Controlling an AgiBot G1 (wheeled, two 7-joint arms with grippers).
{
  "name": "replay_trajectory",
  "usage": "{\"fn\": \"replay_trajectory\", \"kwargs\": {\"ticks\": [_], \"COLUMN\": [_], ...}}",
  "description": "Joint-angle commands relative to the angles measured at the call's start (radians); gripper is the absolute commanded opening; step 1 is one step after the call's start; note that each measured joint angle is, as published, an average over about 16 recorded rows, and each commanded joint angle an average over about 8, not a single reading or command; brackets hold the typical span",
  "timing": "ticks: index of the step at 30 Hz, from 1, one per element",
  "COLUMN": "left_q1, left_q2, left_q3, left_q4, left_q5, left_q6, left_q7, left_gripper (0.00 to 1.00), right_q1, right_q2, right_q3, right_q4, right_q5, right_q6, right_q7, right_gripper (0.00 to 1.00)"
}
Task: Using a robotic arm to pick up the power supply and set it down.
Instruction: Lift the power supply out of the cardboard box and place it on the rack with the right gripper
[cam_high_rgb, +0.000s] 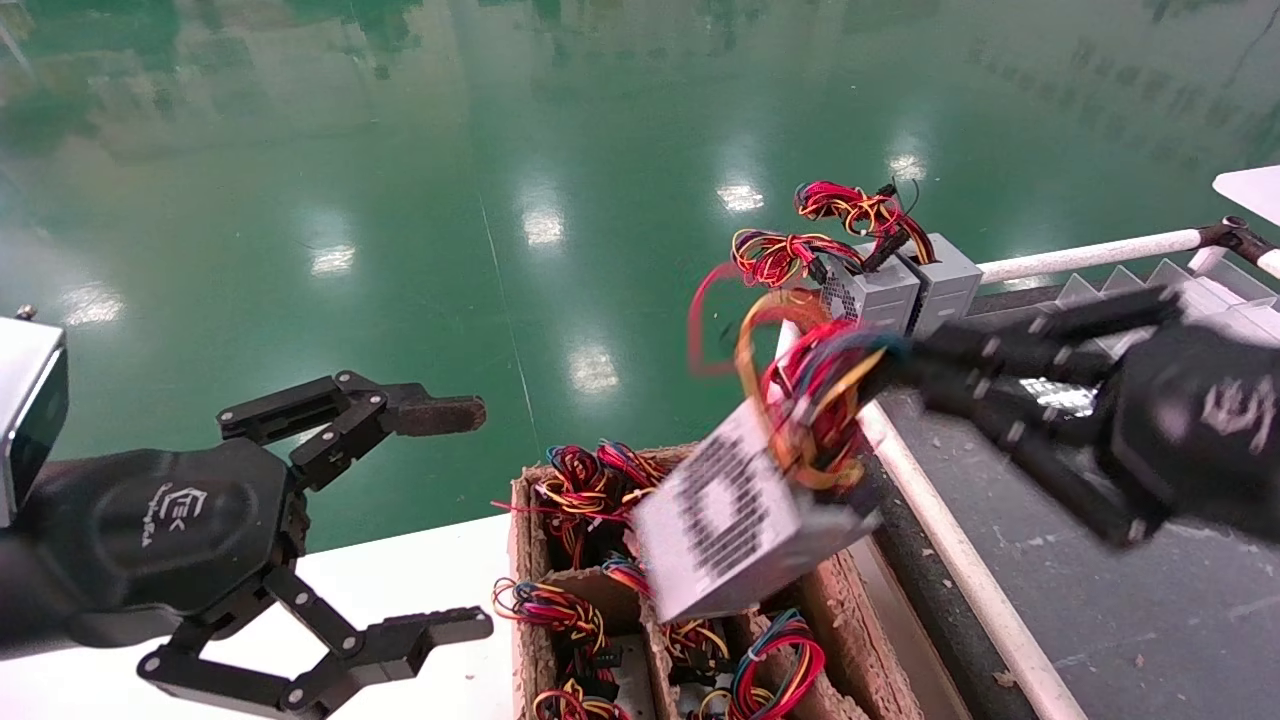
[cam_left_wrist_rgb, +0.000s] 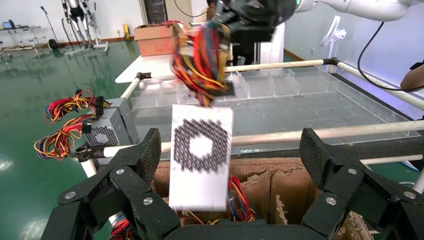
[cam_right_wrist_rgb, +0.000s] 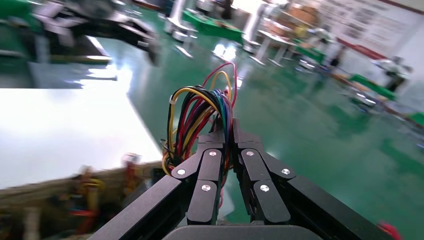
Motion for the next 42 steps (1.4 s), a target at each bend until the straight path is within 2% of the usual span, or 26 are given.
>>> {"fn": "replay_trajectory", "kwargs": {"ticks": [1,12,19,27,42], "left_q1": [0.000,0.000,0.000,0.000,0.000], "left_q2": [0.000,0.000,0.000,0.000,0.000], "left_q3": [0.000,0.000,0.000,0.000,0.000], "left_q4": [0.000,0.000,0.000,0.000,0.000], "left_q5": [0.000,0.000,0.000,0.000,0.000], "left_q6": [0.000,0.000,0.000,0.000,0.000], "left_q7": [0.000,0.000,0.000,0.000,0.000], "left_gripper": [1.00,1.00,1.00,1.00,1.00], "right_q1": [-0.005,-0.052,-0.087,-0.022,0.297], "right_q2": [0.012,0.092,0.091,0.023,-0.253], "right_q3": [0.012,0.063,0.085,0.052,-0.087], "right_q4": [-0.004,-0.100,-0.197,-0.345,-0.750], "right_q5": [0.009,-0.017,0.000,-0.077,-0.336], "right_q6": [0.030,0.255,0.363,0.384,0.344], "right_q7": [-0.006,-0.097,-0.136,-0.151,-0.200], "right_gripper": [0.00,0.00,0.00,0.00,0.00]}}
